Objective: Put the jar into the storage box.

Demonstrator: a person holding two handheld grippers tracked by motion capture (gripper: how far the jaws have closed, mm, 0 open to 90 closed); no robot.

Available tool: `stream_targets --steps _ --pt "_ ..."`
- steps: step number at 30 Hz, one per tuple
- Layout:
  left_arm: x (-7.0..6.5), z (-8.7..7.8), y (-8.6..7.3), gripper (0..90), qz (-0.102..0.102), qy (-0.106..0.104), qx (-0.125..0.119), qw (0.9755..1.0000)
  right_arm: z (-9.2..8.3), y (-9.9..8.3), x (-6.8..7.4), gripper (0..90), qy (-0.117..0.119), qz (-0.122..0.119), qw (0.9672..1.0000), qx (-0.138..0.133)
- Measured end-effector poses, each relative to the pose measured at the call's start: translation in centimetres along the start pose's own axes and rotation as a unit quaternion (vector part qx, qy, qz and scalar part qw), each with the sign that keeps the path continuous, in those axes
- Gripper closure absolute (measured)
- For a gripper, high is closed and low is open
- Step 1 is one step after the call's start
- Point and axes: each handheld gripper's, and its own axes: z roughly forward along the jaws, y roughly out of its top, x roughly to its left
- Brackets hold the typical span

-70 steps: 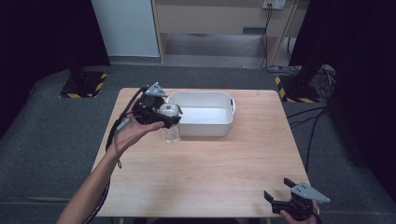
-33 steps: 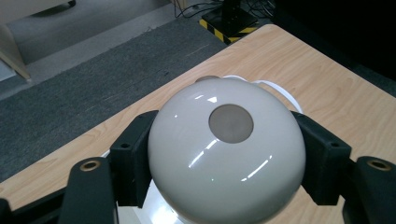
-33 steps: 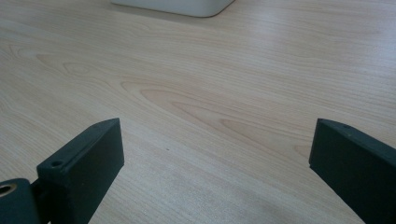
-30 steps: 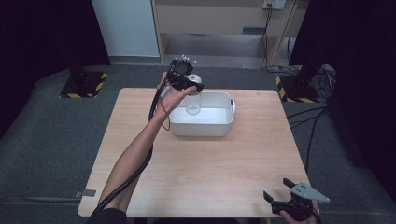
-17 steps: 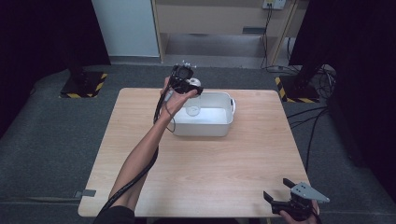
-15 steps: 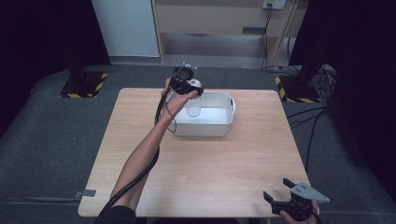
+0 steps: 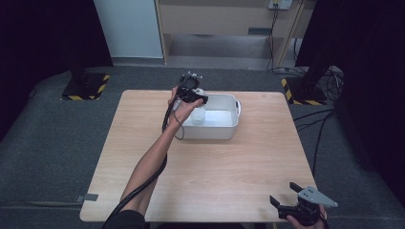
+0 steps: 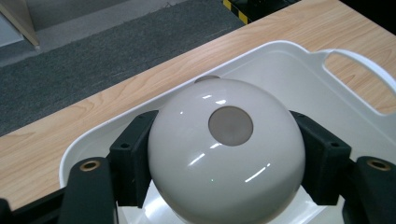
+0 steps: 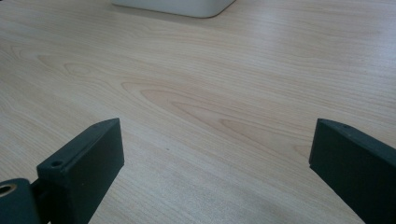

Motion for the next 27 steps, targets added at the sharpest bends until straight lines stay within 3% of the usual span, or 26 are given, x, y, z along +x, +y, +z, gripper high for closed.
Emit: stream_targets --steps 18,27 --pt "0.4 0.9 -1.3 29.9 0.000 0.007 0.014 0.9999 0.0 0.0 0.0 3.2 0.001 0.001 1.0000 0.001" --pt "0.4 0.9 -1.6 29.6 -0.002 0.005 0.005 1.0000 0.0 0.0 0.1 3.2 0.002 -0.001 1.0000 0.001"
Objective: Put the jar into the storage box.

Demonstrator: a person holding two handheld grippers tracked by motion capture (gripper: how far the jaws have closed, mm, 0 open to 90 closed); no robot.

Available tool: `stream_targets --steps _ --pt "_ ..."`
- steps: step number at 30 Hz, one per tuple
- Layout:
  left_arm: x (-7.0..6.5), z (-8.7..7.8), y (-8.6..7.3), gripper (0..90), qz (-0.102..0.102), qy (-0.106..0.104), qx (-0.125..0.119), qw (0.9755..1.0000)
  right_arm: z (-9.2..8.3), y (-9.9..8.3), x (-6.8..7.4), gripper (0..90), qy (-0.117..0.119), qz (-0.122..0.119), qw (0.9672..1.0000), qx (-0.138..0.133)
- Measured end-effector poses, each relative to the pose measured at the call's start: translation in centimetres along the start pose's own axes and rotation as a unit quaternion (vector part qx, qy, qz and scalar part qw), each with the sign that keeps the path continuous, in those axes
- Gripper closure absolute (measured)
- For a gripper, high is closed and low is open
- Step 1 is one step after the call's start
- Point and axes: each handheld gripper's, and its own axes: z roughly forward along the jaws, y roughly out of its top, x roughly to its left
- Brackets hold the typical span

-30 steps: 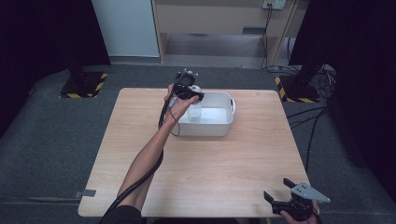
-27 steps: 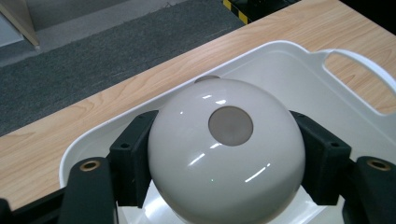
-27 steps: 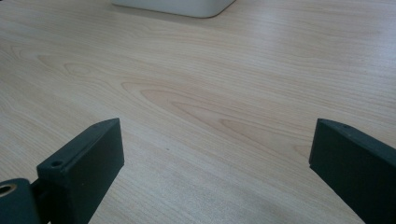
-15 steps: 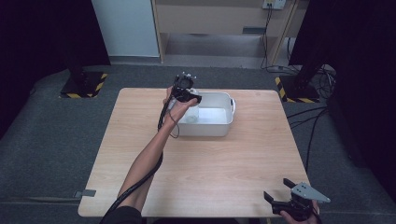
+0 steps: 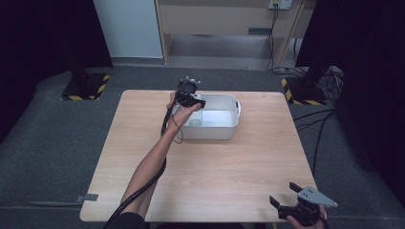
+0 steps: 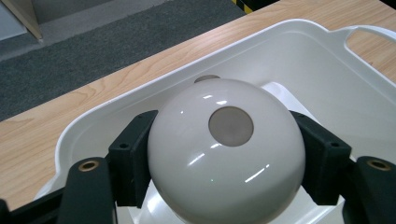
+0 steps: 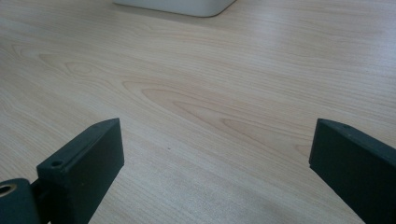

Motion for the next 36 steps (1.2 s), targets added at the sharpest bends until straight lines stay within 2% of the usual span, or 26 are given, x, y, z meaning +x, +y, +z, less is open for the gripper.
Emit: stream_targets --steps 9,12,15,24,31,36 --pt "-0.1 -0.1 0.1 29.2 0.004 0.004 0.003 1.0000 0.0 0.0 0.0 3.1 0.003 -0.002 1.0000 0.000" --pt "-0.1 -0.4 0.4 20.5 -0.004 -0.004 -0.004 1.0000 0.0 0.0 0.0 3.1 0.002 0.000 1.0000 0.001" --pt "-0.3 -1.1 1.0 16.2 -0.002 -0.006 -0.020 0.9998 0.0 0.0 0.0 3.1 0.002 -0.001 1.0000 0.001" --pt "-0.9 -3.4 2.5 8.0 0.020 -0.015 -0.036 0.9990 0.0 0.0 0.0 3.1 0.002 -0.004 1.0000 -0.001" --pt "-1.8 -5.5 3.0 5.3 0.040 -0.033 -0.040 0.9978 0.0 0.0 0.1 3.2 0.003 -0.002 1.0000 0.002" --pt "-1.9 -7.2 3.3 5.0 0.048 -0.039 -0.056 0.9965 0.1 0.0 0.1 3.1 0.002 -0.003 1.0000 0.003"
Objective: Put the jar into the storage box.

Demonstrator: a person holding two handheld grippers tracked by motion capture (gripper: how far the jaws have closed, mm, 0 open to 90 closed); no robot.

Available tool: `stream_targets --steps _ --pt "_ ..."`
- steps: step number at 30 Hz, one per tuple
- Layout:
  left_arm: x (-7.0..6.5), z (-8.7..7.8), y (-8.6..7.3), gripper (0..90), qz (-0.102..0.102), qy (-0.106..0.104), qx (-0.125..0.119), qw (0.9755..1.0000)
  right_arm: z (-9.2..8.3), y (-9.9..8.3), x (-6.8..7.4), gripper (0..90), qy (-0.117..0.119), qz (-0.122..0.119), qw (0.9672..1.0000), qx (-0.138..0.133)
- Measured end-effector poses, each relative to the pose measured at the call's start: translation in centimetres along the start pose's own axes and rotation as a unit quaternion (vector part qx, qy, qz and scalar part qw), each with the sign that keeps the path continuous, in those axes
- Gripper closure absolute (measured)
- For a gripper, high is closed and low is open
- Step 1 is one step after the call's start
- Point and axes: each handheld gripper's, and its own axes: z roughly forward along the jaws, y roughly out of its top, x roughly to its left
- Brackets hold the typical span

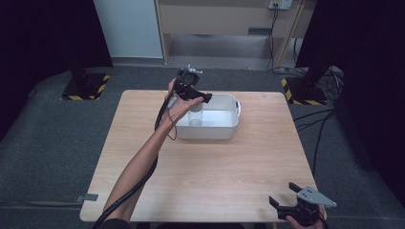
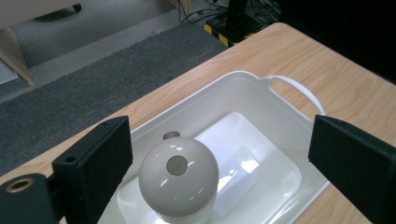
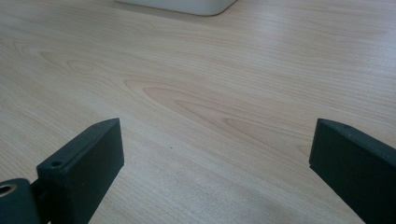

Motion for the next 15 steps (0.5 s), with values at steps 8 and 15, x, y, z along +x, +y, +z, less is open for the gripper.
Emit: stream_targets --steps 8,15 --pt "-0.4 -2.9 0.0 4.0 0.018 -0.013 -0.016 0.9996 0.0 0.0 0.0 3.1 0.001 -0.002 1.0000 0.000" --pt "-0.7 -5.4 -0.9 3.7 0.032 -0.028 -0.030 0.9987 0.1 0.0 0.1 3.2 0.000 -0.003 1.0000 0.001"
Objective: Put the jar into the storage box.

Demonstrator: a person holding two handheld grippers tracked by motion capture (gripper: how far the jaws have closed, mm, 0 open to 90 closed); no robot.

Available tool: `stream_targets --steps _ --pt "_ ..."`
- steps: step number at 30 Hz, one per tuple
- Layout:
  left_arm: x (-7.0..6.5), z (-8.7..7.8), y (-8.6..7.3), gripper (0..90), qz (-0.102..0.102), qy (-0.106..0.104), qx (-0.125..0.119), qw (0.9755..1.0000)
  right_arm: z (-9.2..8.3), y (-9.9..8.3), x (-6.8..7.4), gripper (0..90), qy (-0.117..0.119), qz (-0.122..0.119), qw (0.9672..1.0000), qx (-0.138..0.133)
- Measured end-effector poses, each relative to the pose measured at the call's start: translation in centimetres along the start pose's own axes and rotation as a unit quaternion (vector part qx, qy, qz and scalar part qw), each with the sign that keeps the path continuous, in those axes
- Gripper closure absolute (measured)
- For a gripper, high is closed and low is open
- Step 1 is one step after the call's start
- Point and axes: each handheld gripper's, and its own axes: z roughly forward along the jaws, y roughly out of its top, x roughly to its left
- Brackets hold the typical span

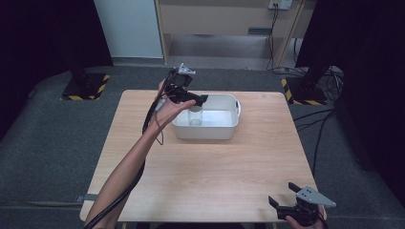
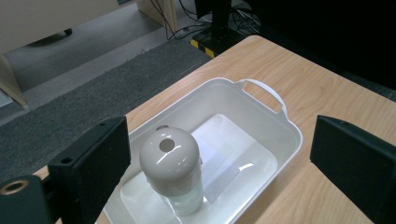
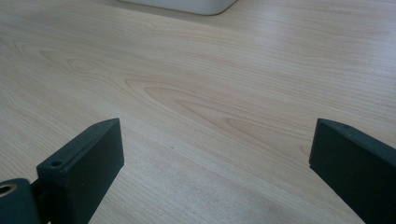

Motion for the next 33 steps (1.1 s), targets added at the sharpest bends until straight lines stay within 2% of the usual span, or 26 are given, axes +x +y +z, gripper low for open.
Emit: stream_targets --steps 2,17,22,25,33 --pt "-0.1 -0.6 -0.4 3.5 0.004 -0.008 -0.003 1.0000 0.0 0.0 0.0 3.1 0.000 0.000 1.0000 0.000" --pt "-0.9 -5.3 -3.2 3.5 0.018 -0.030 -0.039 0.9986 0.1 0.0 0.1 3.1 0.001 0.000 1.0000 0.001" --pt "-1.0 -6.8 -4.4 3.4 0.032 -0.025 -0.048 0.9980 0.1 0.0 0.1 3.2 0.001 -0.001 1.0000 0.001" --pt "-0.9 -7.6 -5.0 3.4 0.034 -0.020 -0.054 0.9978 0.1 0.0 0.1 3.2 0.001 -0.002 1.0000 0.002" --pt "-1.1 -10.1 -7.2 3.2 0.035 -0.026 -0.072 0.9964 0.1 0.0 0.1 3.1 0.001 -0.002 1.0000 0.002"
